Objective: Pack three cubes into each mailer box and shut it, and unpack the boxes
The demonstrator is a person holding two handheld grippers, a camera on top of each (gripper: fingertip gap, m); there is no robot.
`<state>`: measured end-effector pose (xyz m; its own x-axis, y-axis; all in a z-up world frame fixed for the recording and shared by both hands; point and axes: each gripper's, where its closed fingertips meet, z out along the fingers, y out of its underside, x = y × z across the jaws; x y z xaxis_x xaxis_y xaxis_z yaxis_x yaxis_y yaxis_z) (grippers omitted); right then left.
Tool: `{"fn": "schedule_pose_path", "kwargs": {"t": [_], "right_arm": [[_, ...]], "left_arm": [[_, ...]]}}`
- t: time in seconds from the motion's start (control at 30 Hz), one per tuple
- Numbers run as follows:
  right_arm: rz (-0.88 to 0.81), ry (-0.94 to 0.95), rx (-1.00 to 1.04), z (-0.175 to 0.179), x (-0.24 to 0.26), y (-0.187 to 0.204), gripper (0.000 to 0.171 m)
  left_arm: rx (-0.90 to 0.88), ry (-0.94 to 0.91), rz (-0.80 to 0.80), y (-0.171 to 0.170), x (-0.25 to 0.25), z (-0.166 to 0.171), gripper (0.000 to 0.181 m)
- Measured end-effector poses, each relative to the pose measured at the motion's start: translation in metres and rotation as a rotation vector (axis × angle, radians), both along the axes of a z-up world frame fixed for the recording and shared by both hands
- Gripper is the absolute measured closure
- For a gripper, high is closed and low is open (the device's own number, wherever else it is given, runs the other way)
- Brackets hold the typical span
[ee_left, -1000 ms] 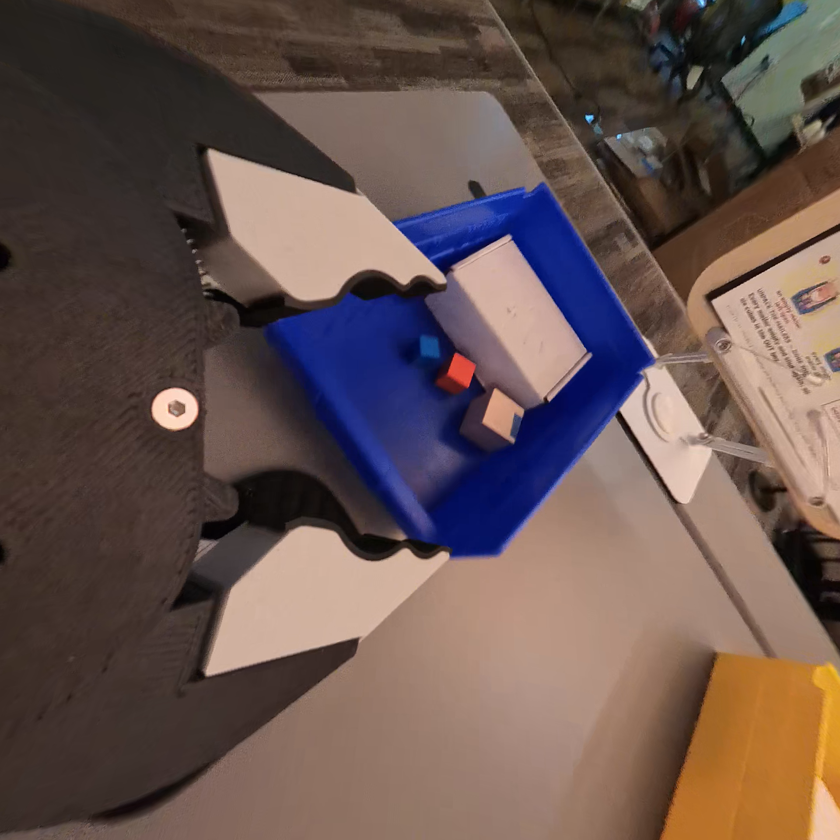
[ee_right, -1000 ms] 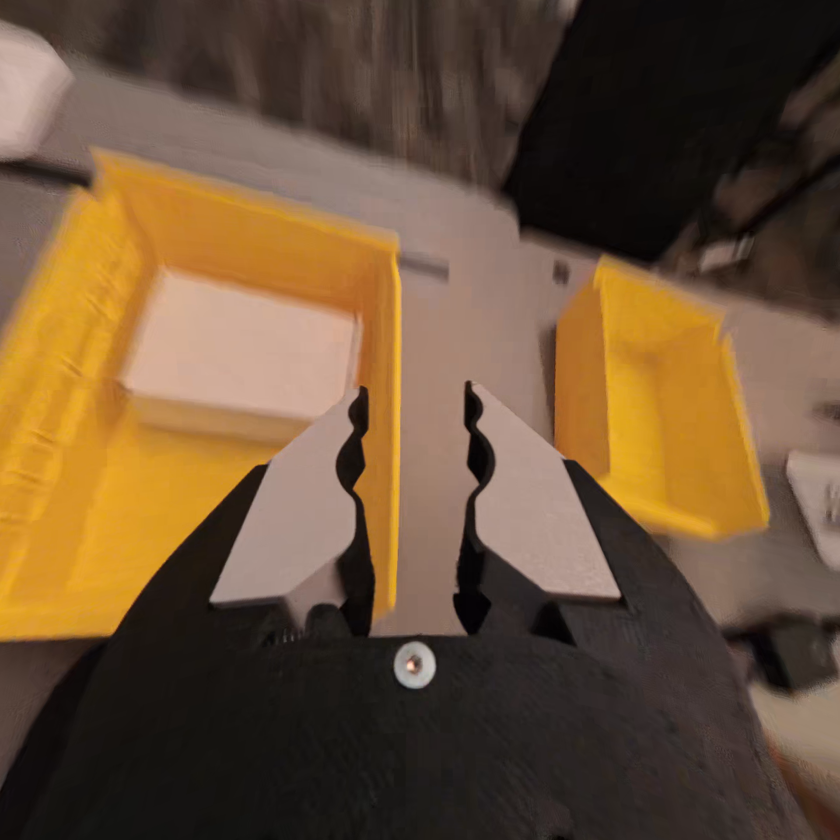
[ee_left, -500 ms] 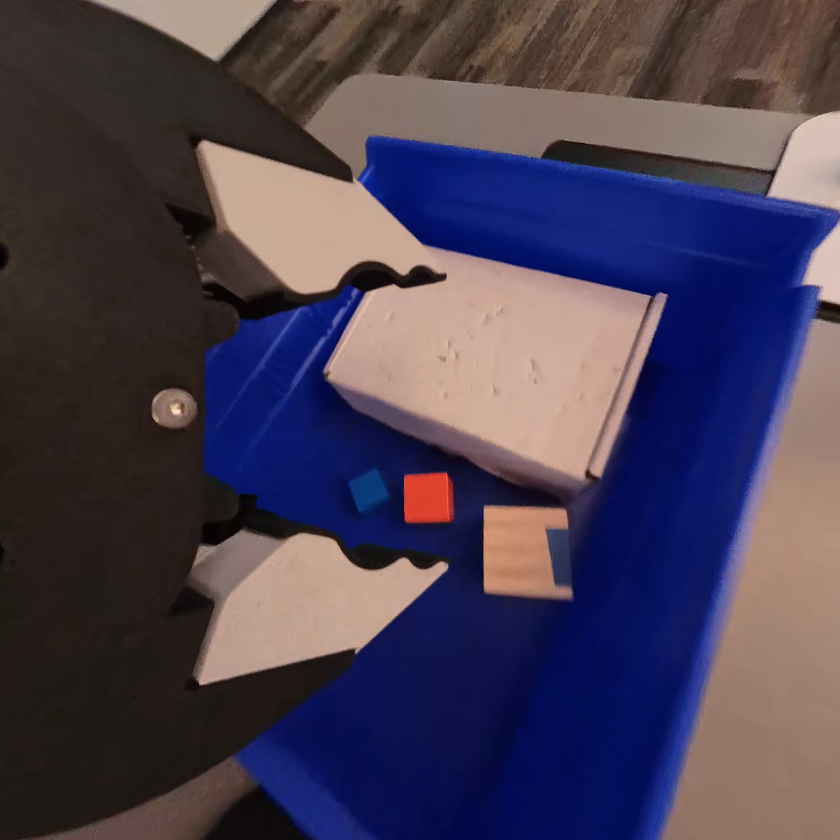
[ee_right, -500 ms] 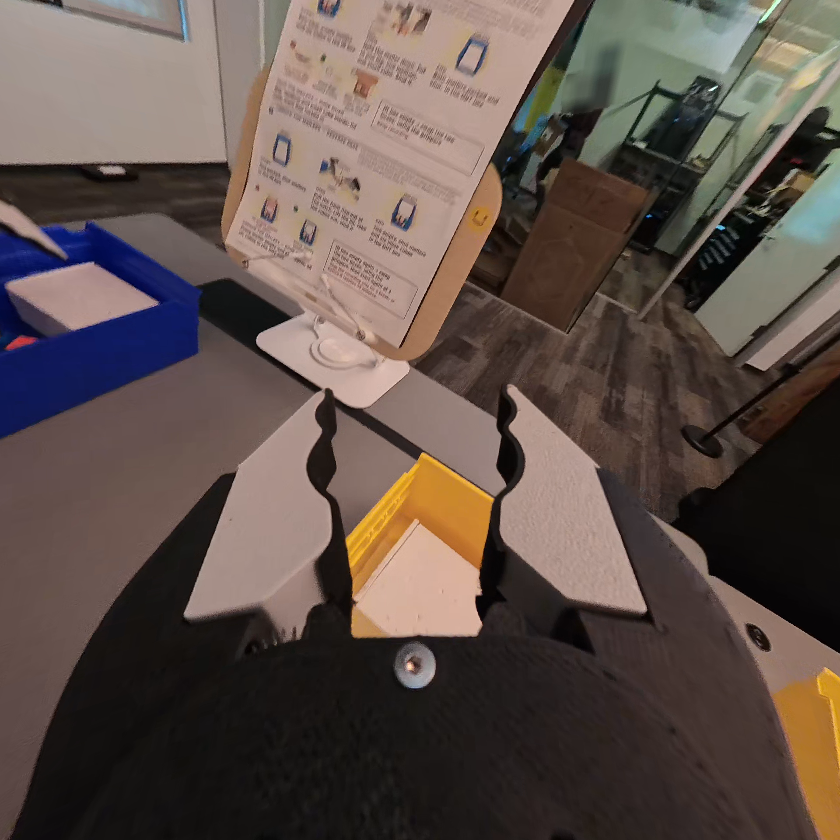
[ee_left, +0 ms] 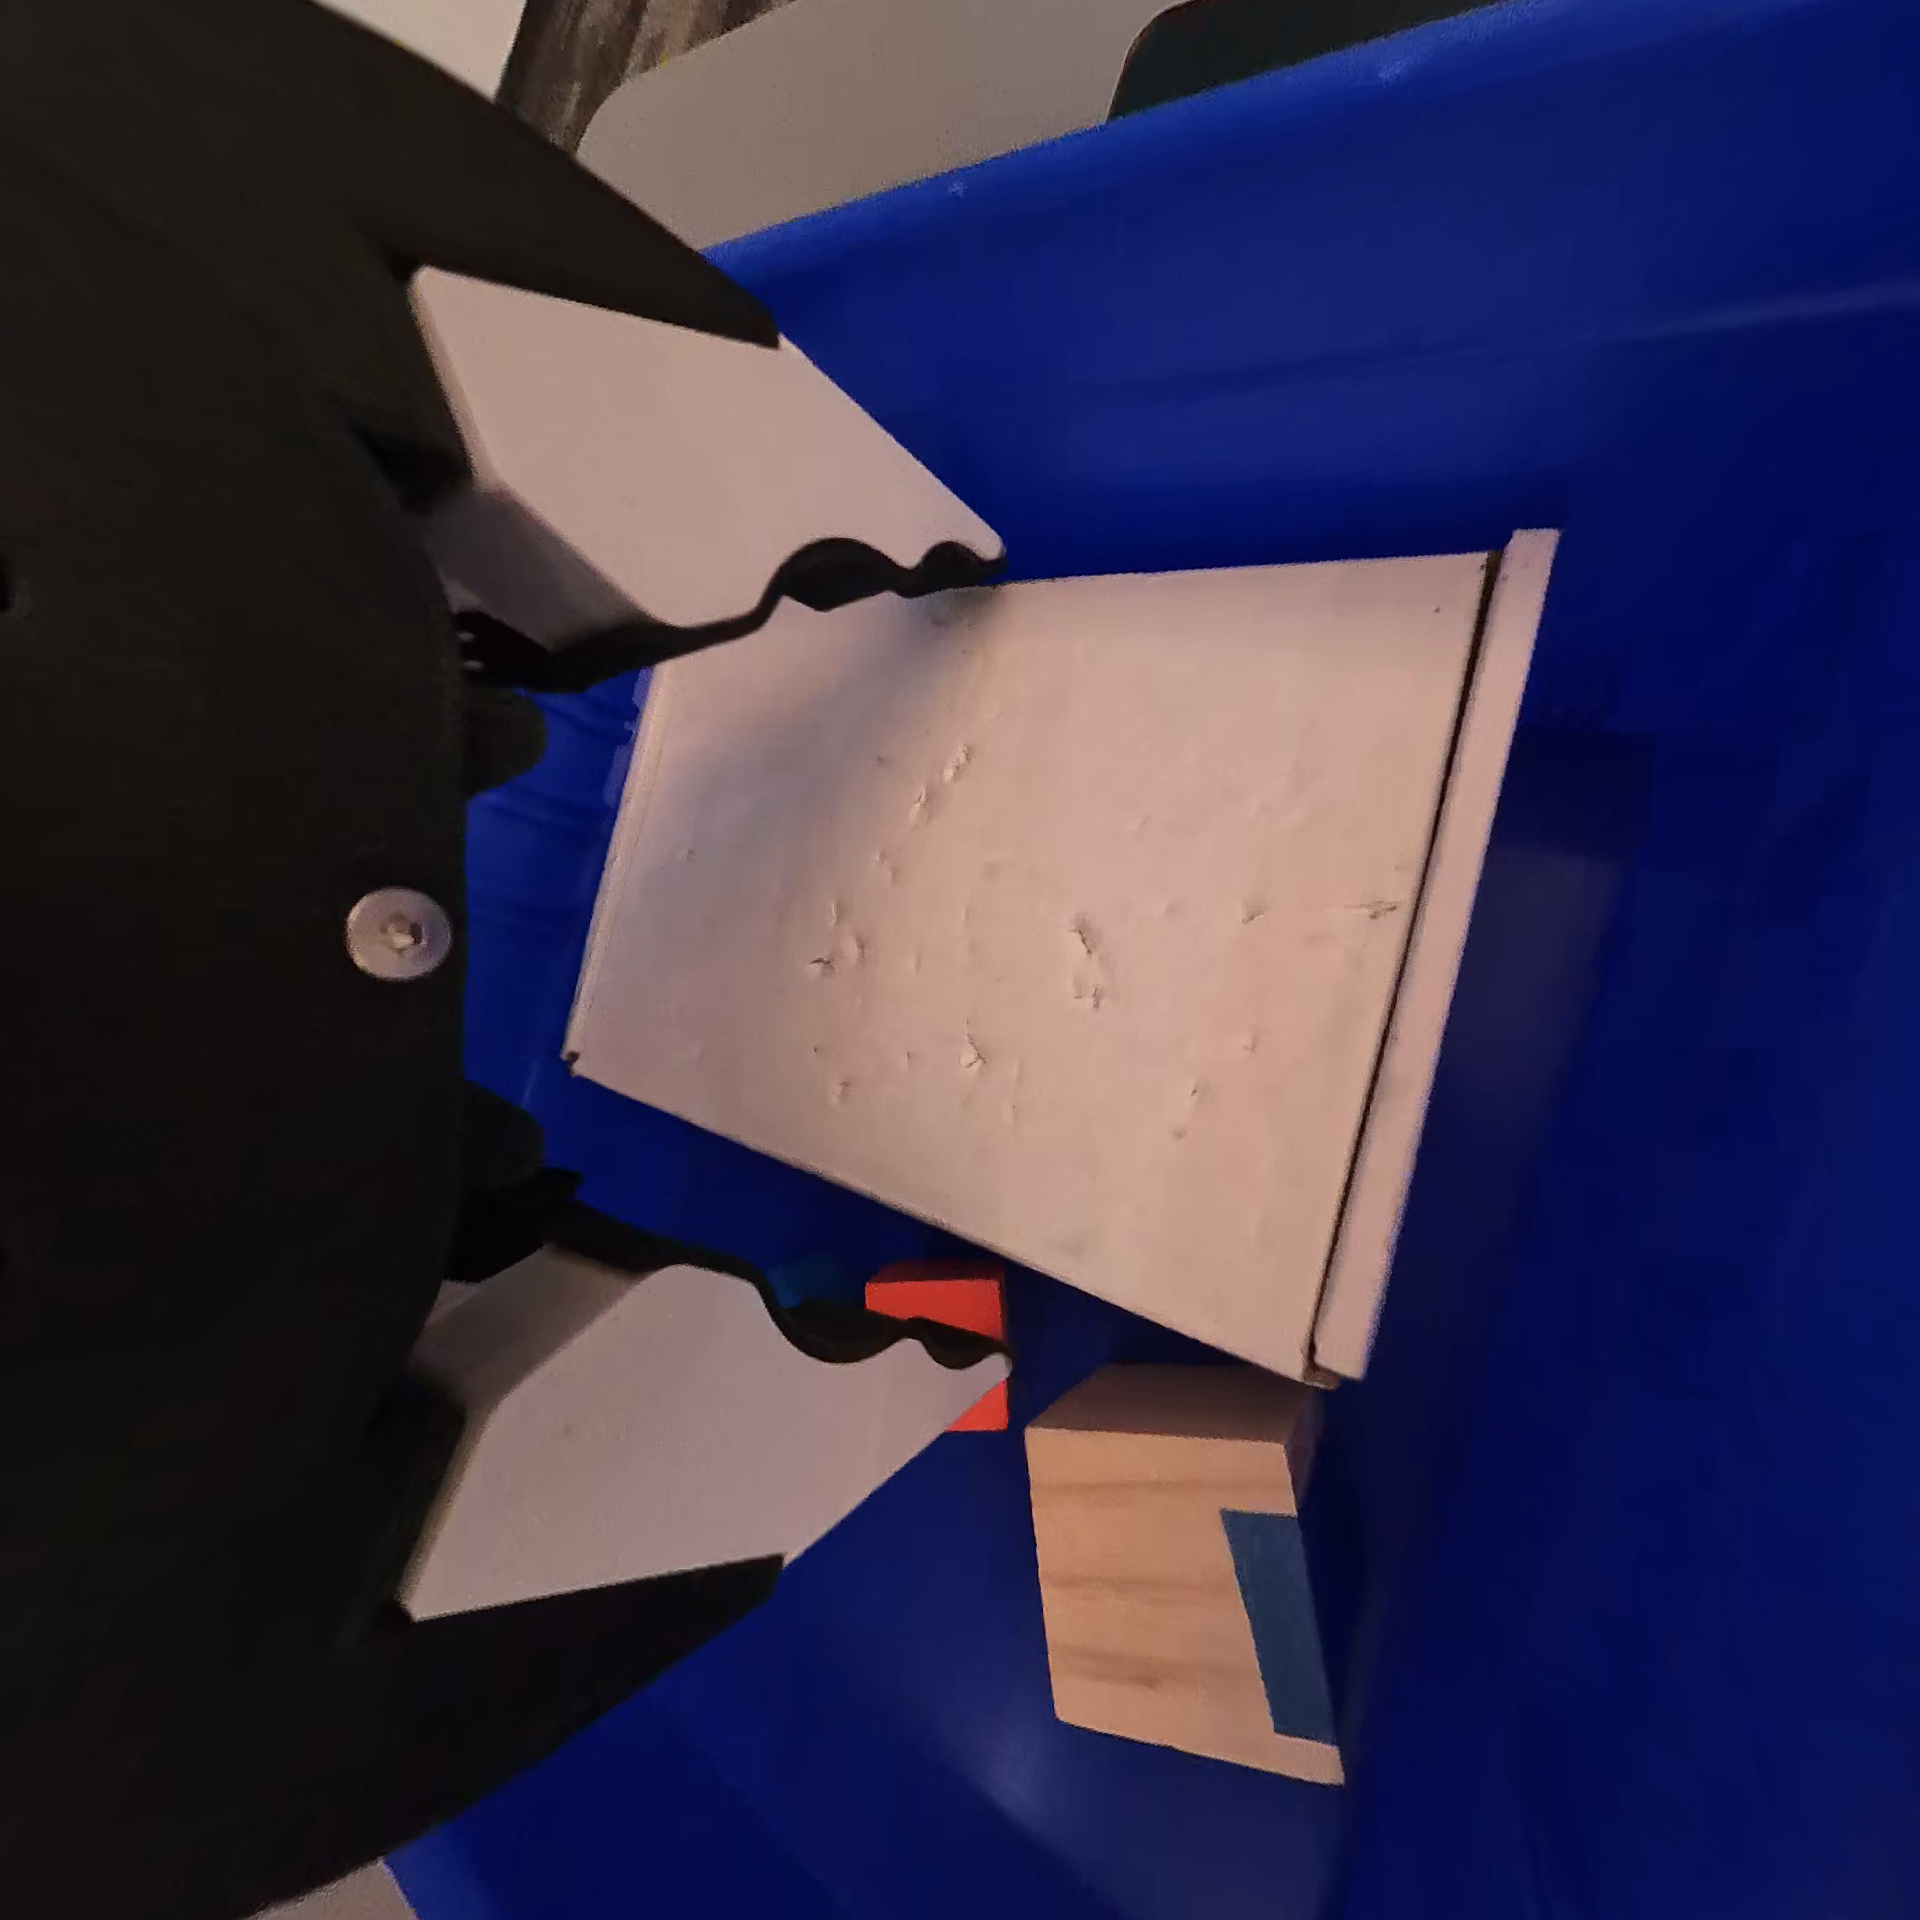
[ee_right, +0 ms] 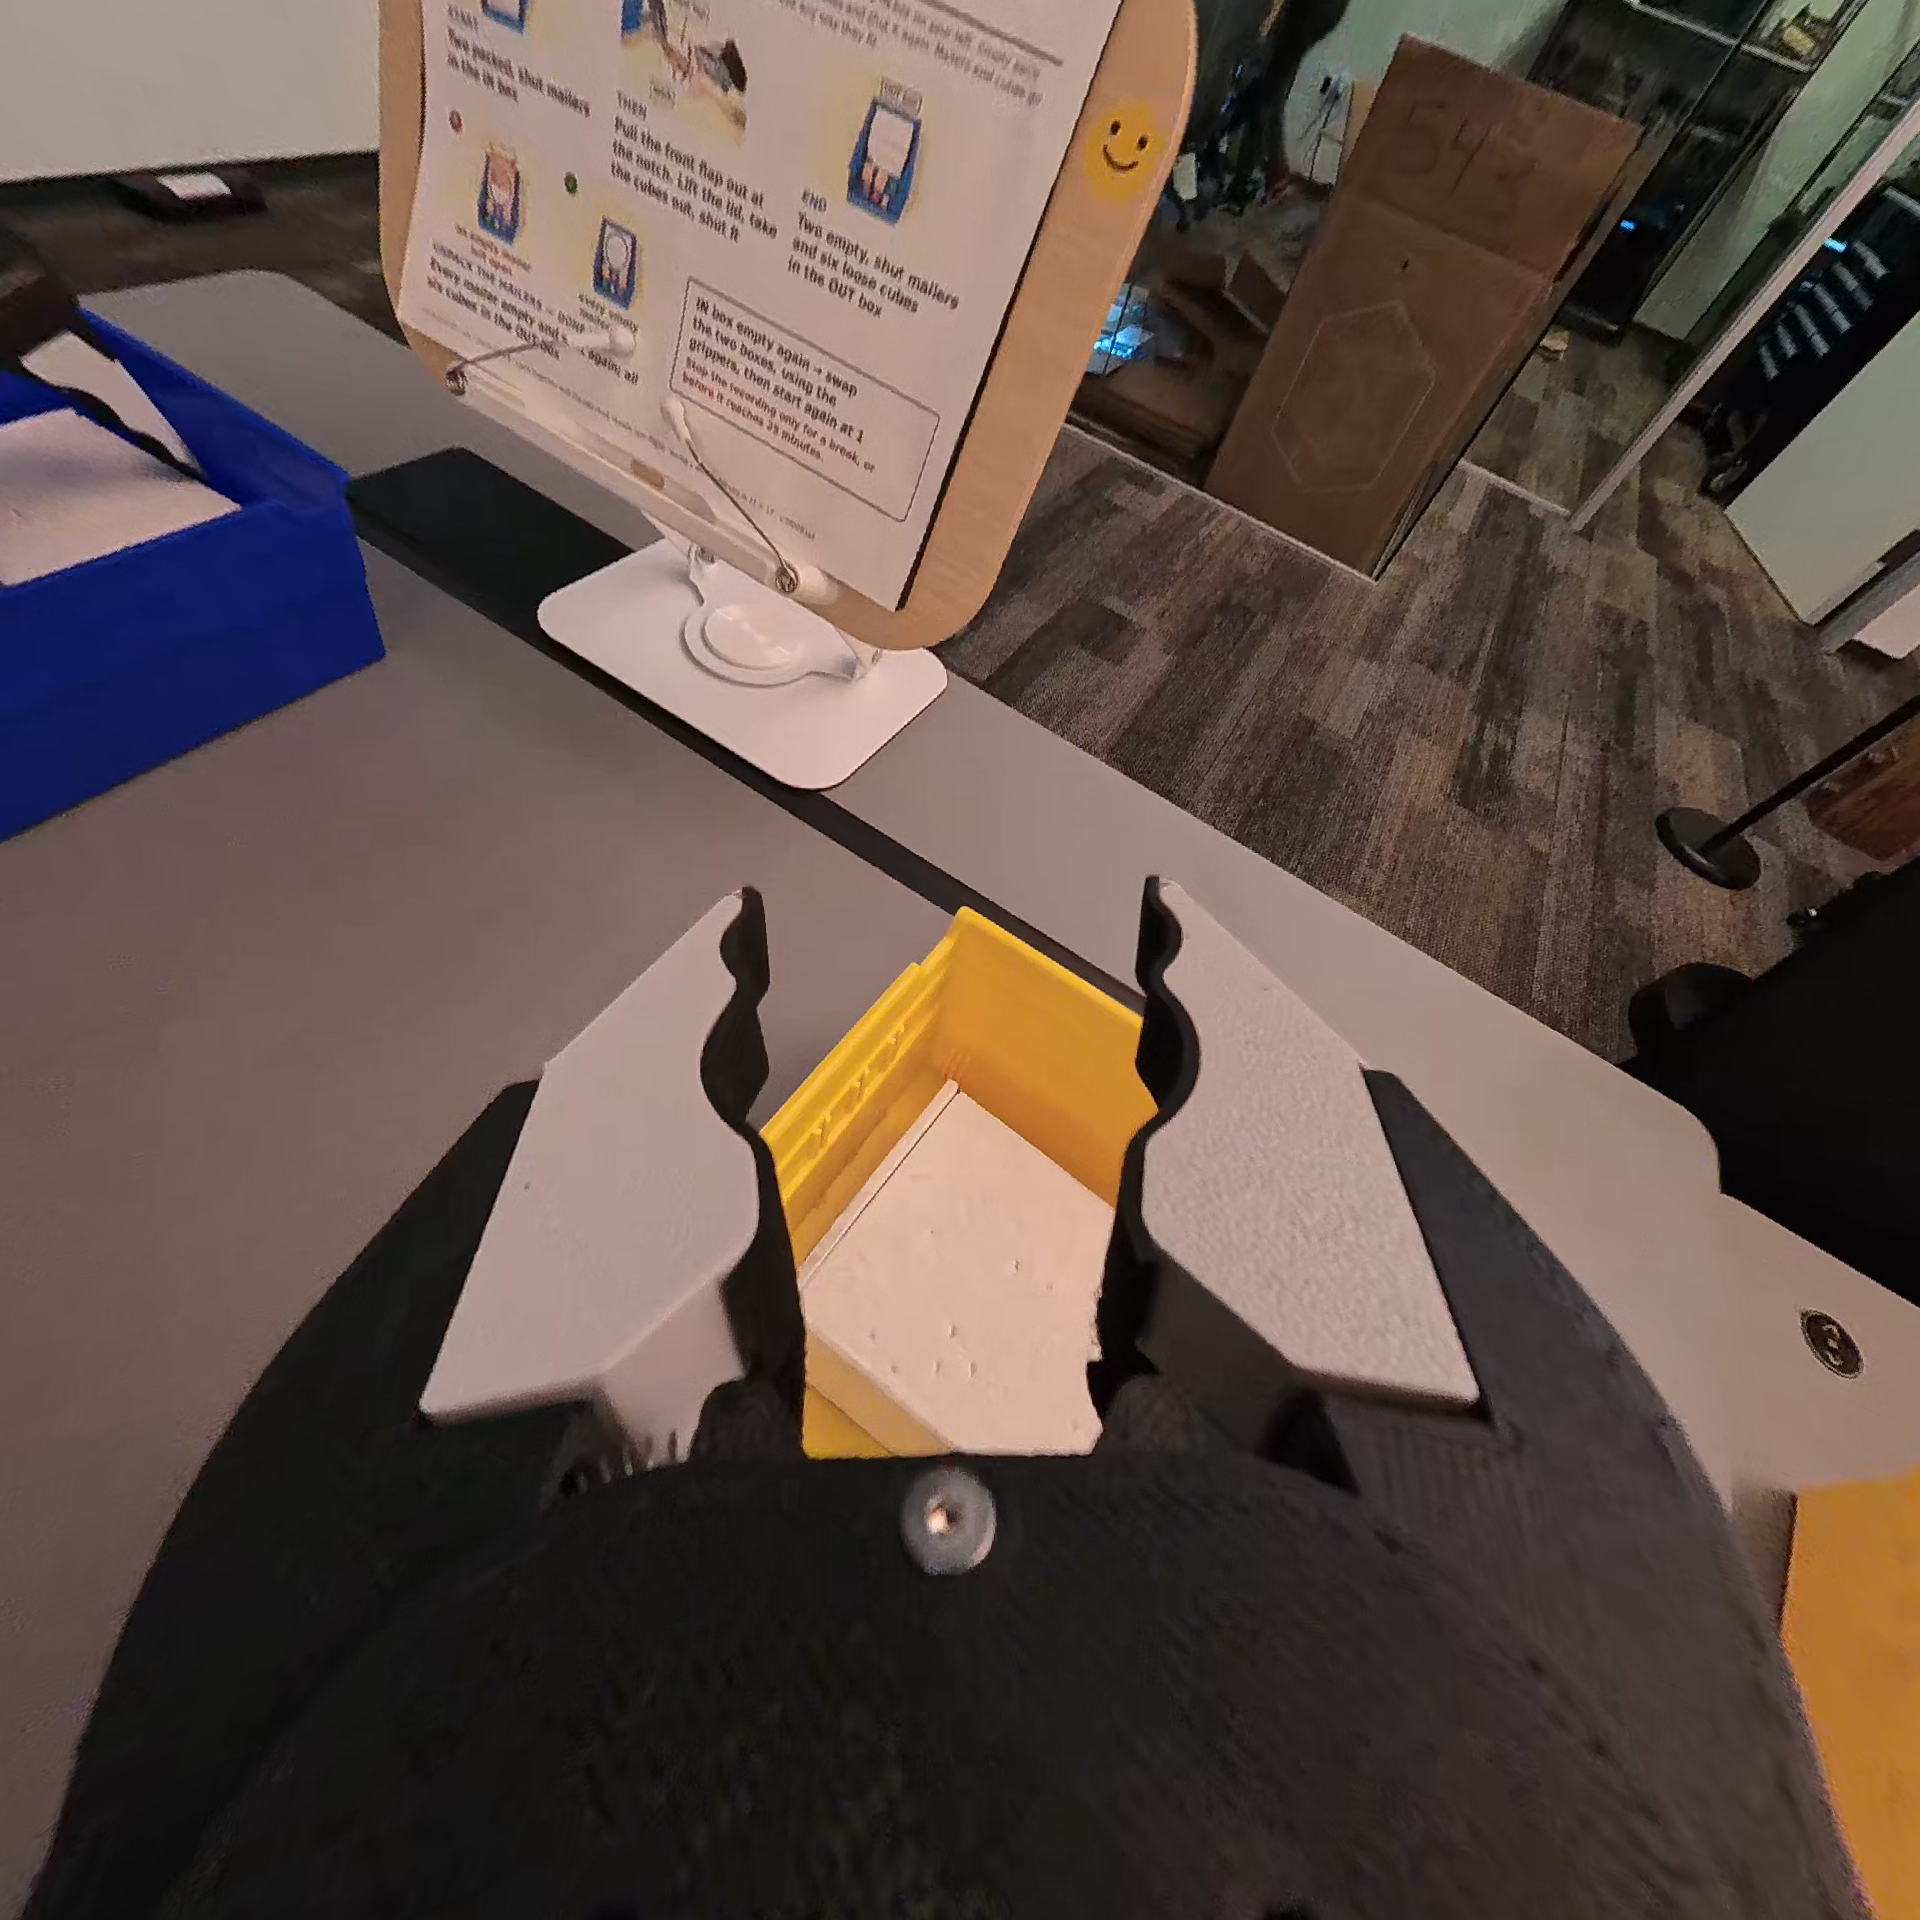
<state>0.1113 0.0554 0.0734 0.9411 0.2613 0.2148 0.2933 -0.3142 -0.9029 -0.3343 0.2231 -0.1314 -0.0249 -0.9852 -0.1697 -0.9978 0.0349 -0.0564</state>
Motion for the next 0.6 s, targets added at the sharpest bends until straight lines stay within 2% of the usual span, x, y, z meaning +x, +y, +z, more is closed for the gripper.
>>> {"fn": "schedule_pose_path", "kwargs": {"t": [0.07, 0.17, 0.37, 0.47, 0.6], "right_arm": [[0.004, -0.013, -0.021, -0.005, -0.002, 0.002, 0.1], [0.001, -0.028, -0.036, -0.01, -0.002, 0.005, 0.1], [0.007, -0.044, -0.076, -0.021, -0.005, 0.01, 0.098], [0.002, -0.066, -0.092, -0.025, -0.004, 0.01, 0.098], [0.007, -0.056, -0.086, -0.024, -0.004, 0.01, 0.098]], "left_arm": [[-0.008, 0.012, -0.002, -0.004, -0.003, 0.001, 0.044], [-0.001, 0.037, -0.039, -0.008, -0.01, 0.004, 0.057], [-0.057, 0.024, 0.03, 0.0, -0.011, -0.004, 0.042], [-0.093, 0.104, 0.035, -0.003, -0.024, -0.019, 0.042], [-0.08, 0.098, 0.068, 0.0, -0.025, -0.015, 0.045]]}}
